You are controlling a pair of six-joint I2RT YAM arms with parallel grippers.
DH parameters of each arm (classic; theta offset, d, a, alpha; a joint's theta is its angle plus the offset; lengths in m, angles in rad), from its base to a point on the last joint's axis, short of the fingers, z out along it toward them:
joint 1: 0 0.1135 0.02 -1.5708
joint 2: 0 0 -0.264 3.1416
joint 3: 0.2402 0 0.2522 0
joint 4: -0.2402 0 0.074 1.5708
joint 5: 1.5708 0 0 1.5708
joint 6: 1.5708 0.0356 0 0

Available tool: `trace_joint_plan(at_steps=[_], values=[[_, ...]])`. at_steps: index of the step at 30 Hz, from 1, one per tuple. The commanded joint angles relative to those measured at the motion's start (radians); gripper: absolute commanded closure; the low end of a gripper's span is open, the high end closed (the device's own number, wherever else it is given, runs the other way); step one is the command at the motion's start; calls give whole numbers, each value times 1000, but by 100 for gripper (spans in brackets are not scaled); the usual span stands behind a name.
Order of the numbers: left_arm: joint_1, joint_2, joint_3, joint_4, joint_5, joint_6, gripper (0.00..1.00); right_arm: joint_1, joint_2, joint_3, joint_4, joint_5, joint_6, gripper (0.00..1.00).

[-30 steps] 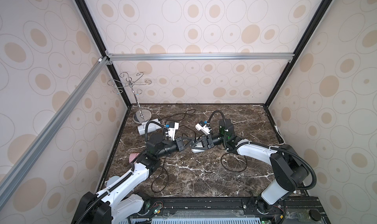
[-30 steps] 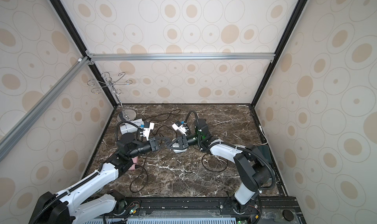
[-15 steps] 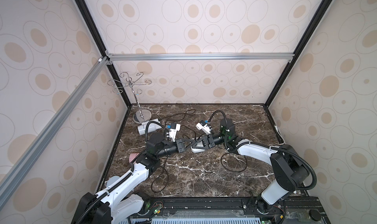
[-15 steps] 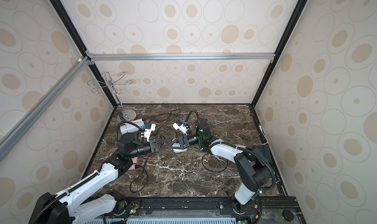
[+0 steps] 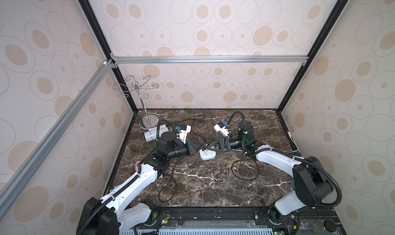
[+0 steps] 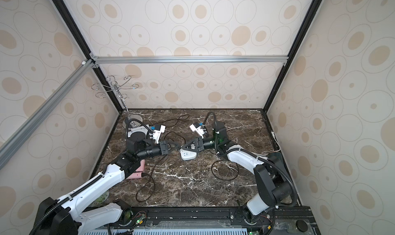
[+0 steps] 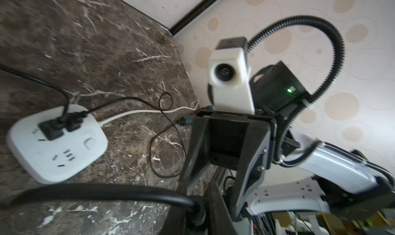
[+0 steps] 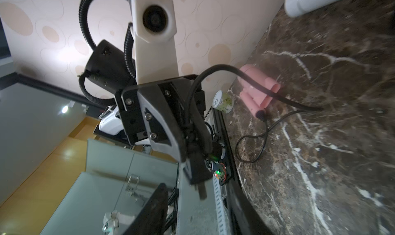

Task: Charge the blow dryers
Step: Pick up the plug from the center of the board, then insert the plug into the socket.

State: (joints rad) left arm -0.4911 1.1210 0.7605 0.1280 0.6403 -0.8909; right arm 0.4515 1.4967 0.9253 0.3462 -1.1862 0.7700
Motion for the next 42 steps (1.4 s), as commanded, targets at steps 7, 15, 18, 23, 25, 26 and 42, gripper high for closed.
trace_joint_plan(at_steps=[7,15,18,23,25,26,42], values=[[-89,179,25,-88,-579,-10,100,-71,-251,35,-641,672,-480,58],[-217,379,53,-6,-803,-48,100,-71,-319,11,-627,766,-513,54],[-234,428,57,28,-824,-58,100,-71,-308,-12,-585,745,-485,54],[-264,508,112,26,-858,-83,100,-71,-275,-42,-507,699,-448,56],[-279,530,137,11,-887,-91,100,-71,-265,-37,-520,706,-462,56],[-286,538,149,6,-902,-91,100,-71,-263,-31,-538,714,-471,57],[-323,646,263,-166,-1018,-165,100,-70,-290,-78,-612,735,-560,56]])
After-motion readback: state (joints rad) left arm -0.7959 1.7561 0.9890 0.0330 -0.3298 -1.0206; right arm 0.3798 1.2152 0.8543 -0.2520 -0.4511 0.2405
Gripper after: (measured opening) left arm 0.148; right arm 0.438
